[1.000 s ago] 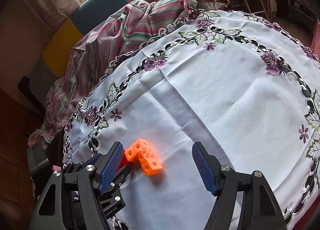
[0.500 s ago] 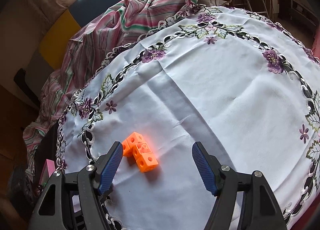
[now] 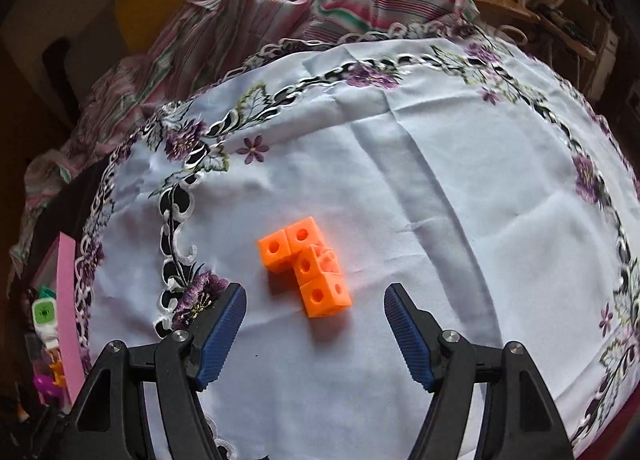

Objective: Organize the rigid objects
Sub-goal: 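Carry the red puzzle piece into the tray with the left tool while the right tool grasps the orange cubes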

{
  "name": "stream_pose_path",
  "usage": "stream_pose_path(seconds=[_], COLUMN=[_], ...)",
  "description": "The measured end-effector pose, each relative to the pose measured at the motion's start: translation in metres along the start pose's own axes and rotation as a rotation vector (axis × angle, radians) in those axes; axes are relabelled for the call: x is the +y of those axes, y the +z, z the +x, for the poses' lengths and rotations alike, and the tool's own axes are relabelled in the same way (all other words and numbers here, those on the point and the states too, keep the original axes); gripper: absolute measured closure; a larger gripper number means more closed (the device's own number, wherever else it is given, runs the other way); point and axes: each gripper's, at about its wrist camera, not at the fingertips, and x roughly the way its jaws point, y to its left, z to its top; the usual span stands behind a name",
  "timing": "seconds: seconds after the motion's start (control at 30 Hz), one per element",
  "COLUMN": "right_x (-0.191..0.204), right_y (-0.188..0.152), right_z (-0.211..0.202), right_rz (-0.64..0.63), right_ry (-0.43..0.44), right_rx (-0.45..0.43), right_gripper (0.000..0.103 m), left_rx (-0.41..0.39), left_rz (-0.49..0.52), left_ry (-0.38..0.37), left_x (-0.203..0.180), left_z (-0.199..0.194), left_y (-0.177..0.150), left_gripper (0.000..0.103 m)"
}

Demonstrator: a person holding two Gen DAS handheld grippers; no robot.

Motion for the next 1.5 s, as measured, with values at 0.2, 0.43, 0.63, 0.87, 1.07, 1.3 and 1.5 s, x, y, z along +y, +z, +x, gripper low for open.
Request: stream_pose_path(seconds=[0.2,0.43,0.63,0.87,1.07,1.3,1.5], right_x=[0.014,0.012,0.034,0.059,0.056,0.057,0.057], right_y=[0.013,0.019,-0.001,-0.034,-0.034,-0.037,-0.038], right_z=[0.023,0.038,0.018,0.017,0.018,0.018,0.020], right_rz=[-0.099,-0.109,-0.184,-0.278,-0.273,-0.291,-0.308], right_ry=[-0.080,-0.094,-0.044,-0.016,0.000,-0.002,0.004], right_rx=[0.024,0.035,0.059,0.085,0.068,0.058,0.050], right_gripper=[0.030,0.060,0.060,0.060,0.060,0.059,0.059], left_rx=[-0.031,-0.060,-0.083,-0.113,-0.160,-0.164,-0.165], left_rz=[-0.048,-0.092,-0.137,-0.192,-0.191,-0.217,-0.231], left_ry=[-0.008,0.004,0.039,0.107,0.173,0.188,0.195], left_x=[0.014,0.028,0.042,0.060,0.064,0.070,0.073], left_z=[-0.027,-0.047,-0.060,-0.079,-0.099,-0.106,-0.109], left_y=[-0.014,-0.024,-0.033,-0.044,-0.056,-0.067,-0.072], left_gripper=[0.056,0.056,0.056,0.056,0.056,0.056,0.056])
